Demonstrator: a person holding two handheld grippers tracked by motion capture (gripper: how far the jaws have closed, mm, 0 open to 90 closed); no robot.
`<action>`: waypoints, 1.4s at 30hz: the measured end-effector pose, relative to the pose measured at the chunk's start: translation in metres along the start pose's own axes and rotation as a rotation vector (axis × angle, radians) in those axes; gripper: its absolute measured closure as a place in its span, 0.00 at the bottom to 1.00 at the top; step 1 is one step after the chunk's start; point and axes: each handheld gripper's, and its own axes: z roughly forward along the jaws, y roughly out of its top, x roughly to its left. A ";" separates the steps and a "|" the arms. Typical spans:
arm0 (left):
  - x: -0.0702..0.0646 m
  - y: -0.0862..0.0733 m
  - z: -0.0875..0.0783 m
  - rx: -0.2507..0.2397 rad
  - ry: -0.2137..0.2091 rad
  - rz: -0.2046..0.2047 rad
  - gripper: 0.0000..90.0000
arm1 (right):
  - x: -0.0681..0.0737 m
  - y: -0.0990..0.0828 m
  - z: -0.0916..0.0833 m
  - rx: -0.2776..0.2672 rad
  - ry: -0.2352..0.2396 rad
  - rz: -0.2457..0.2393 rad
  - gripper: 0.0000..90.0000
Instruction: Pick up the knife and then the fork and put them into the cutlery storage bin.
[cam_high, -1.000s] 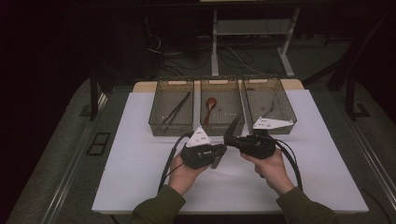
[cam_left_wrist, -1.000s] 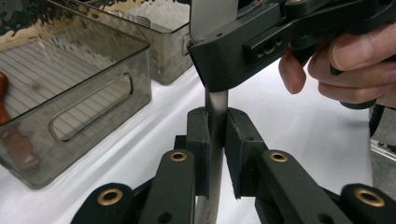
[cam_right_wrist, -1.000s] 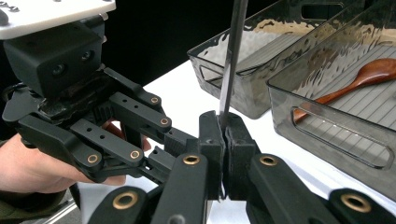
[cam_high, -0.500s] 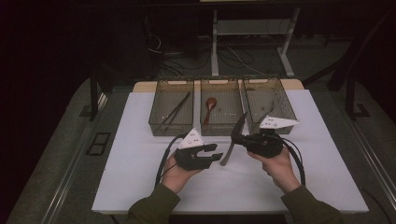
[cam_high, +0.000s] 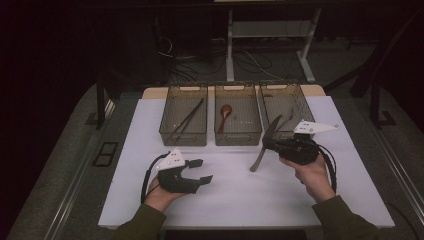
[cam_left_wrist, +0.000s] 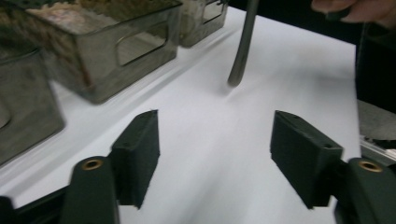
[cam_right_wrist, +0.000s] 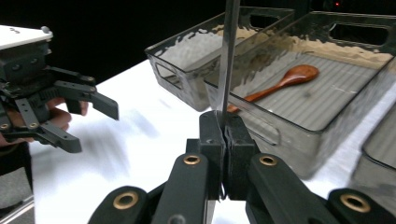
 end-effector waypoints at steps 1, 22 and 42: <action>0.001 -0.003 -0.001 0.000 0.002 0.004 0.32 | -0.001 0.000 -0.002 0.002 -0.005 0.001 0.97; 0.006 -0.019 -0.009 0.035 0.058 -0.013 0.00 | -0.042 0.025 -0.048 0.003 -0.134 0.016 0.97; 0.005 -0.019 -0.009 0.020 0.076 0.001 0.00 | -0.091 0.093 -0.083 -0.021 -0.326 -0.009 0.97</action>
